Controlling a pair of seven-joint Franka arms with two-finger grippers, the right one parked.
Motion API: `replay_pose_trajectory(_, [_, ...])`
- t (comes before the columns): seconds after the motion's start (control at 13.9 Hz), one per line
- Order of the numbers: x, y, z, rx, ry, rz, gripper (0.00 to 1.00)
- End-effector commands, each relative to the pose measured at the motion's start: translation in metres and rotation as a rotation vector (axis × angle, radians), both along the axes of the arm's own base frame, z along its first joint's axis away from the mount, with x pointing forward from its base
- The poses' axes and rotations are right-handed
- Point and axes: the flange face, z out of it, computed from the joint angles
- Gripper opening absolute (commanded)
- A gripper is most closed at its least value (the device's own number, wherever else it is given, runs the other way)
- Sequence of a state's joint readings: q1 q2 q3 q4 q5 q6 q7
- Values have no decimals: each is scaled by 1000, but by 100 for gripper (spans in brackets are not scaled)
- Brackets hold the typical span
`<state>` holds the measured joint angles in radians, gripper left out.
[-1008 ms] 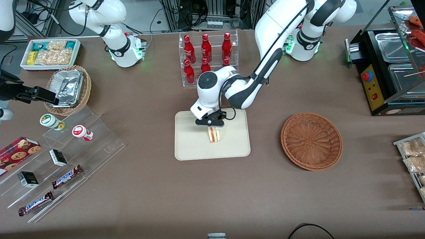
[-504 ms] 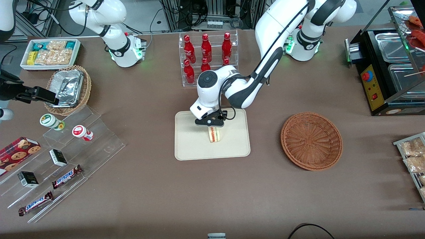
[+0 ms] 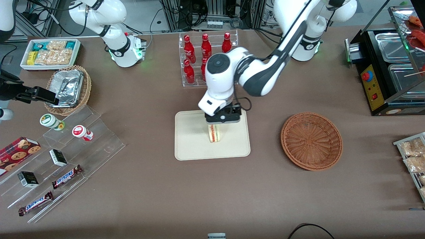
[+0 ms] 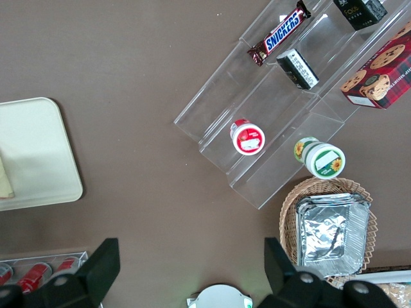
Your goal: Place sandwich from basket to tray
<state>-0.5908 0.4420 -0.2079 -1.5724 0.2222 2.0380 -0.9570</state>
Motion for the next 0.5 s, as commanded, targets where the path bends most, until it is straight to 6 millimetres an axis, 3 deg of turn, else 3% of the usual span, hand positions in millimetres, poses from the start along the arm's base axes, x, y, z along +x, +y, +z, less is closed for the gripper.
replay_pose_trajectory(0.0, [8,49,46,33,12,61,100])
replay_pose_trajectory(0.36, [31,151,131,46,36,61,100])
replay_pose_trajectory(0.43, [37,178,146,39,48,50,100])
